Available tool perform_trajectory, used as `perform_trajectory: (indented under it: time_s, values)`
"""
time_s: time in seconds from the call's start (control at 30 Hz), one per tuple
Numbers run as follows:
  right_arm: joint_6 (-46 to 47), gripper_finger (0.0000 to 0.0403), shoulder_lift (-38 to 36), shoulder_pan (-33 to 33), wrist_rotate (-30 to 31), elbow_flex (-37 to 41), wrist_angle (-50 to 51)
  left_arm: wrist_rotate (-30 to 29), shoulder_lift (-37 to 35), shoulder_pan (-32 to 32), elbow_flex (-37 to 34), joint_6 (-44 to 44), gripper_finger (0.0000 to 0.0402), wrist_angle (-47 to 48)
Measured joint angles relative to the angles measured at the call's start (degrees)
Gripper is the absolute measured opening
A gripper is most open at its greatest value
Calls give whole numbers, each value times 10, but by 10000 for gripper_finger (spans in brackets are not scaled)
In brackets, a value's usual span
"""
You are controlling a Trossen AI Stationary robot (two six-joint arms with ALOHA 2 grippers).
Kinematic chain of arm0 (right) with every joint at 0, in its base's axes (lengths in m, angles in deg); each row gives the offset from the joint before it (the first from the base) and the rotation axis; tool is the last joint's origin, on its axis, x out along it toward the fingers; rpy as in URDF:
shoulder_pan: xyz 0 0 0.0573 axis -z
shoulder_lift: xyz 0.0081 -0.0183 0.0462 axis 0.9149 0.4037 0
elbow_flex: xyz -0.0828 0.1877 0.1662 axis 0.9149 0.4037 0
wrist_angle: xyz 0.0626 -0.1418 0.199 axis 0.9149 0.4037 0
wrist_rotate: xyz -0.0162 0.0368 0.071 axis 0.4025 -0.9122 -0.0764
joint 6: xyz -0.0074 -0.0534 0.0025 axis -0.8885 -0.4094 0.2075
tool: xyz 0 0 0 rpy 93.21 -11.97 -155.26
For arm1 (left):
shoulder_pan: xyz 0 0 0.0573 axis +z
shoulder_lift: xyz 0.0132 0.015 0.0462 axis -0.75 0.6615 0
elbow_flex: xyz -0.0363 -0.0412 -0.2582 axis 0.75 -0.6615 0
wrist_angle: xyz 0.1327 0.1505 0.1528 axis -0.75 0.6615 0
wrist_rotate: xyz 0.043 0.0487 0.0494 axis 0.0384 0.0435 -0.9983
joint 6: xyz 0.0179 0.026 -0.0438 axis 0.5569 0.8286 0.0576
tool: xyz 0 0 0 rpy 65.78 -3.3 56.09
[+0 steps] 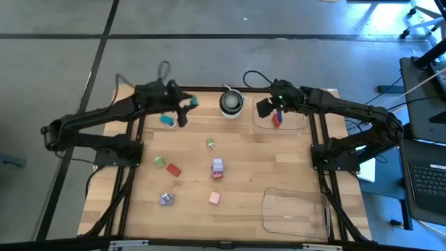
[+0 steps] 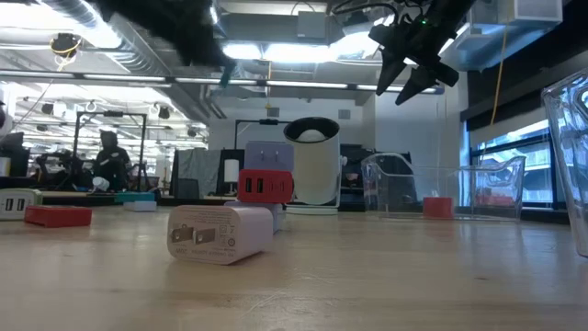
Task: Pick & Place Office items
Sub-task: Put the light blue digital timer into the top transparent bin
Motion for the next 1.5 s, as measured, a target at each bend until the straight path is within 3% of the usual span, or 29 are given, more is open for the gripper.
perform_trajectory:
  time_s: [0.2,0.43,0.53,0.67,0.83,1.03,1.3,1.5]
  values:
    - [-1,248,0,0,0,0,0,-4,-7,-44,1,-50,157,-236]
    - [-55,248,0,-10,0,0,-37,-5,40,-103,1,-75,164,-399]
    - [-142,248,0,-28,0,0,-81,-27,71,-126,1,-80,163,-471]
    - [-282,247,0,-68,-11,0,-168,-135,107,-151,1,-108,160,-562]
    - [-455,237,-1,-125,-17,0,-308,-254,141,-162,1,-215,167,-610]
    - [-635,222,0,-170,-17,0,-440,-291,177,-162,1,-379,161,-614]
    - [-636,219,22,-176,-15,0,-577,-303,255,-165,1,-476,164,-790]
    - [-641,219,42,-186,-18,0,-604,-305,305,-168,4,-530,160,-884]
